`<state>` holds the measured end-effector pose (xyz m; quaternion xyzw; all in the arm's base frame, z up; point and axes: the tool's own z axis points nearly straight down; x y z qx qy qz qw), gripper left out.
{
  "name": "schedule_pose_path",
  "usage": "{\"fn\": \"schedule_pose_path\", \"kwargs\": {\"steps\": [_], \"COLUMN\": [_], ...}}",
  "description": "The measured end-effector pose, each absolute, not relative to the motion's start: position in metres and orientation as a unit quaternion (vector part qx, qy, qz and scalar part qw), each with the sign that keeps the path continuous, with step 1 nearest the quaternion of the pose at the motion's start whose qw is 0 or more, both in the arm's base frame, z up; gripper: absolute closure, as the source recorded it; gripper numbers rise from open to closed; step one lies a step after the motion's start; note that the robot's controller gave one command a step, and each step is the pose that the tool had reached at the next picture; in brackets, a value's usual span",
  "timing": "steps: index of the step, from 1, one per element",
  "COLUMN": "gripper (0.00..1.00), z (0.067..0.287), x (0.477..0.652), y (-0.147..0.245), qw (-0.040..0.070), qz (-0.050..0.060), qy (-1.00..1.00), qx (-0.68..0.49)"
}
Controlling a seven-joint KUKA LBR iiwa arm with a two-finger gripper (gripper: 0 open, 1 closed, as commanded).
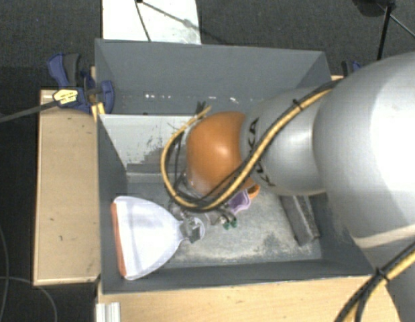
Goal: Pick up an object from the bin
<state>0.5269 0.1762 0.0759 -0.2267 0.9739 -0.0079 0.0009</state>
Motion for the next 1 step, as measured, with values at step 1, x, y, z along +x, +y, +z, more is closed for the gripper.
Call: {"fn": "schedule_pose_path", "kwargs": {"steps": [1], "gripper": [1.0], "z": [0.0814], "x": [0.5252], "y": [0.1762], "qw": [0.0], "qz": [-0.004], "qy": [0.974], "qx": [-0.225]}}
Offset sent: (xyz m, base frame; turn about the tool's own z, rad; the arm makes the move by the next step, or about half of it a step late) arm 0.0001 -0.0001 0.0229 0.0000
